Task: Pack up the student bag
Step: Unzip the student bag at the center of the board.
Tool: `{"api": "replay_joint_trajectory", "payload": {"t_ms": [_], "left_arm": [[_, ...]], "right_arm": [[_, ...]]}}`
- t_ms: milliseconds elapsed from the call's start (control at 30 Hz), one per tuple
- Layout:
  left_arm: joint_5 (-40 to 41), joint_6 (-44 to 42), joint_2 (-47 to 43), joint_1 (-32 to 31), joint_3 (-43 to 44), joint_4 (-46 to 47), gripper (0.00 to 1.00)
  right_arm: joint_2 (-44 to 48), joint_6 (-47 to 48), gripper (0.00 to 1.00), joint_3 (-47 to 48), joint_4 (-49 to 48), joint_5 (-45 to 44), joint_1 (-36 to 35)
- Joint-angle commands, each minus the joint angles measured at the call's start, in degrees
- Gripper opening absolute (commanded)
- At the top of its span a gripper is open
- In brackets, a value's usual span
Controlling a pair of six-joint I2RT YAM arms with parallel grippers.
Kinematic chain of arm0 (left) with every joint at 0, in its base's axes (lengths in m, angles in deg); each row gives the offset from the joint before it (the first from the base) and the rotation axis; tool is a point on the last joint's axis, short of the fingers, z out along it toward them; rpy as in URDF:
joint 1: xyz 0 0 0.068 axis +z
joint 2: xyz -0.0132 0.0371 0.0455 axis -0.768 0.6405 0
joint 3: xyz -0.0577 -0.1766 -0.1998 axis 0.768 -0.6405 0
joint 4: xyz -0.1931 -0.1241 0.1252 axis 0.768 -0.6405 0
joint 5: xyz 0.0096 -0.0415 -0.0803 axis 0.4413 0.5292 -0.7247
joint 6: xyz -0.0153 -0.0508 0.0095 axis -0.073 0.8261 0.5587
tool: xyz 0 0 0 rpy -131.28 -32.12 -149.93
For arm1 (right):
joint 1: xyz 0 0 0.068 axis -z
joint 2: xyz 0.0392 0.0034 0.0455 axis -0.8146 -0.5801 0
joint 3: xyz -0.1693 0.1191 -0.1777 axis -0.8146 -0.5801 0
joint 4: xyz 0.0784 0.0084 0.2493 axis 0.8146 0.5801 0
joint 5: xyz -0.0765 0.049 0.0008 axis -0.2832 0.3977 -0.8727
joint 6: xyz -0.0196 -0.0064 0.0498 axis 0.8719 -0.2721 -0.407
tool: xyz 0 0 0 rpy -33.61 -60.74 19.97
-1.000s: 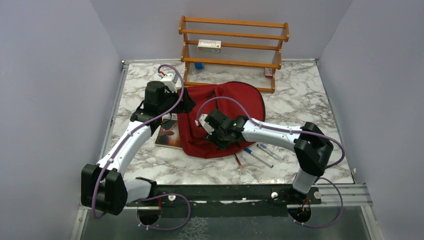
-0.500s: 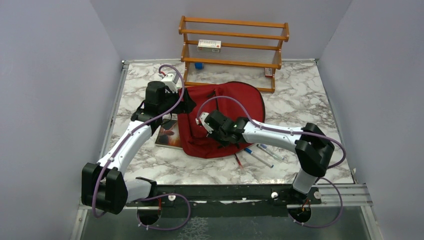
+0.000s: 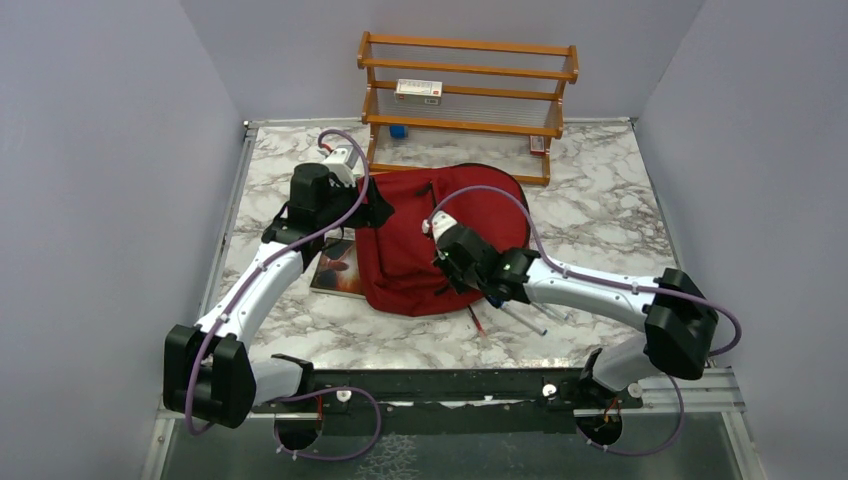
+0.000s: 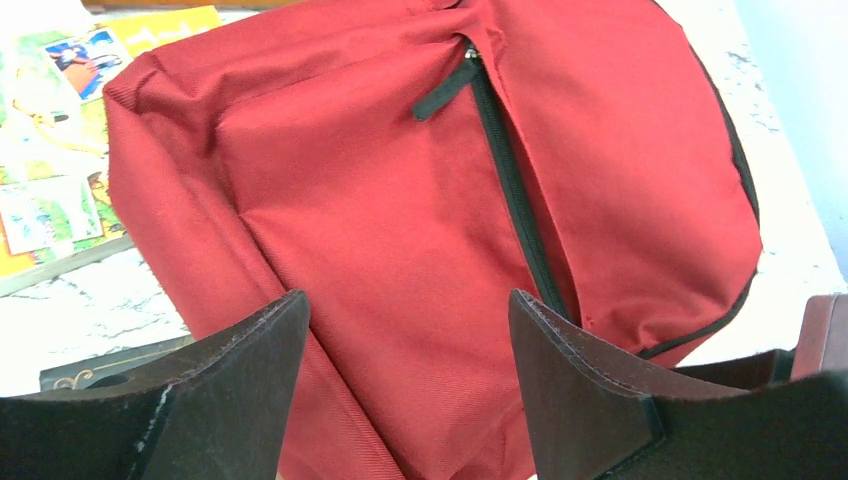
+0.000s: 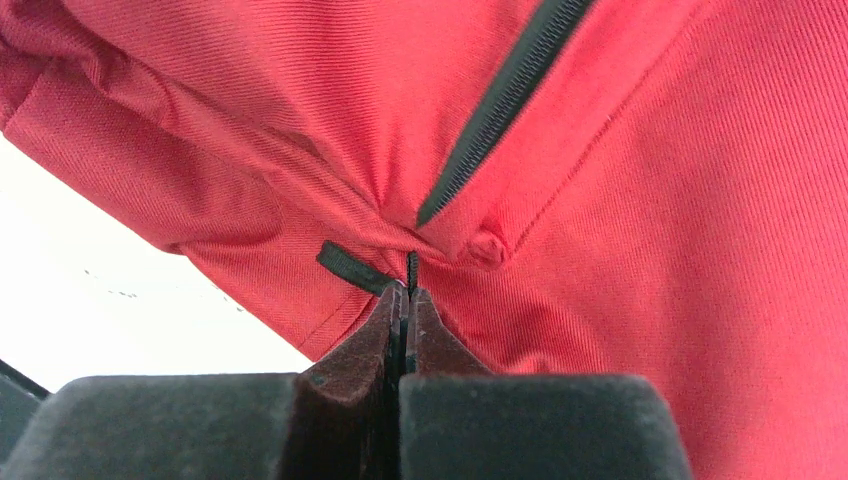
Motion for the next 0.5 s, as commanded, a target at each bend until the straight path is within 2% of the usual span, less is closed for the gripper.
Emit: {"api": "replay_joint_trajectory", "payload": {"t_ms": [0,100,333,467], "left_arm": [[-7.5,-1.8,-2.6,0.2,-1.6,5.0,0.73],[-11.8,-2.7,-5.0,-0.2,-3.4,7.6,0.73],[-8.5,-3.8,-11.4,-5.4,-9.0,10.5,0.72],[-9.8,-4.8,-16.6,-7.2,-14.8,13.5,0.71]], "right_arm": [[5.6,-11.9,0.01,-4.5,-7.6,-6.9,-0.4],[8.9,-15.9,0.00,-7.7,-11.5,-6.8,0.1],[13.5,-22.5,0.00,-12.0,-18.1,2.1,5.4],[16.0,-24.4,0.01,-14.5,-20.9,7.9,9.0]]}}
